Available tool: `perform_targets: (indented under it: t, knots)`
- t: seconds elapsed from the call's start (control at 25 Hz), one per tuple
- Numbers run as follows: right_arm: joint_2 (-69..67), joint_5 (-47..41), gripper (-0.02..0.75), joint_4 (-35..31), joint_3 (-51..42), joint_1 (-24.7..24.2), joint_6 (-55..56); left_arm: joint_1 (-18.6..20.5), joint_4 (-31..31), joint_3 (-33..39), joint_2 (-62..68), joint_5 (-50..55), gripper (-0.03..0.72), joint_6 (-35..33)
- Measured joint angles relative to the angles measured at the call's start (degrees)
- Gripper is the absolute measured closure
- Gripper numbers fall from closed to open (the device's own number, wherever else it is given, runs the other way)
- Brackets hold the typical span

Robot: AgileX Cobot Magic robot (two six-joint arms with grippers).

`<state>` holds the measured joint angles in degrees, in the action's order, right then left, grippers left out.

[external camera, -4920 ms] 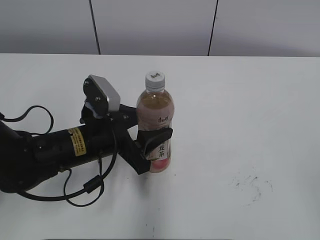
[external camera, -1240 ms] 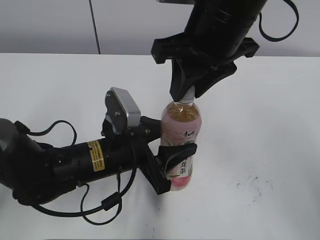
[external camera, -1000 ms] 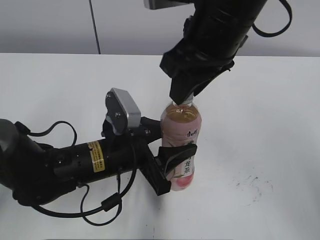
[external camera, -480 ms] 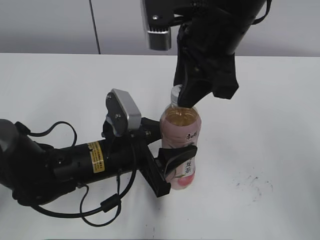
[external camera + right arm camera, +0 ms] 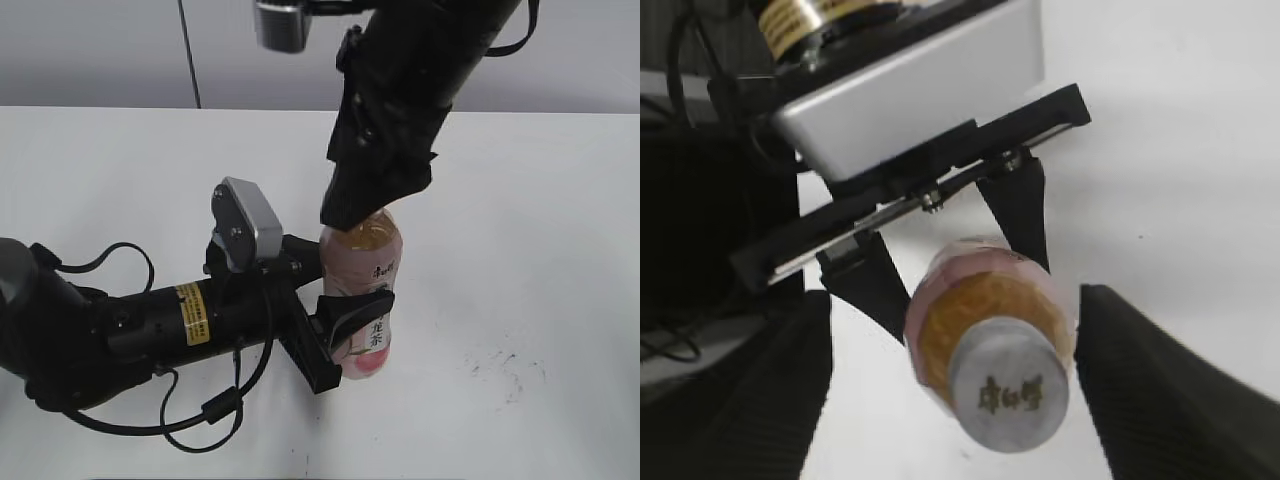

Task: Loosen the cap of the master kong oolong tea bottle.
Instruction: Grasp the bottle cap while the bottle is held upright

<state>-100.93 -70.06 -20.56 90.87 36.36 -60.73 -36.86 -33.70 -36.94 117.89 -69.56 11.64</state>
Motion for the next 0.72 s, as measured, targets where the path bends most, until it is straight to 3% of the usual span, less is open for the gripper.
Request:
perform_targets:
  t: [0.08, 0.2, 0.36, 0.72]
  knots:
    - [0.0, 0.0, 0.158, -0.2, 1.0, 0.0, 10.0, 0.0, 0.0, 0.0, 0.0, 0.0, 0.296, 0.0]
    - [0.0, 0.0, 0.199, 1.1, 3.8, 0.0, 32.9, 0.0, 0.0, 0.0, 0.0, 0.0, 0.296, 0.0]
    - [0.3, 0.0, 0.234, 7.7, 5.2, 0.0, 57.2, 0.0, 0.0, 0.0, 0.0, 0.0, 0.296, 0.1]
    - [0.4, 0.0, 0.237, 8.3, 4.3, 0.0, 68.7, 0.0, -0.1, 0.0, 0.0, 0.0, 0.296, 0.1]
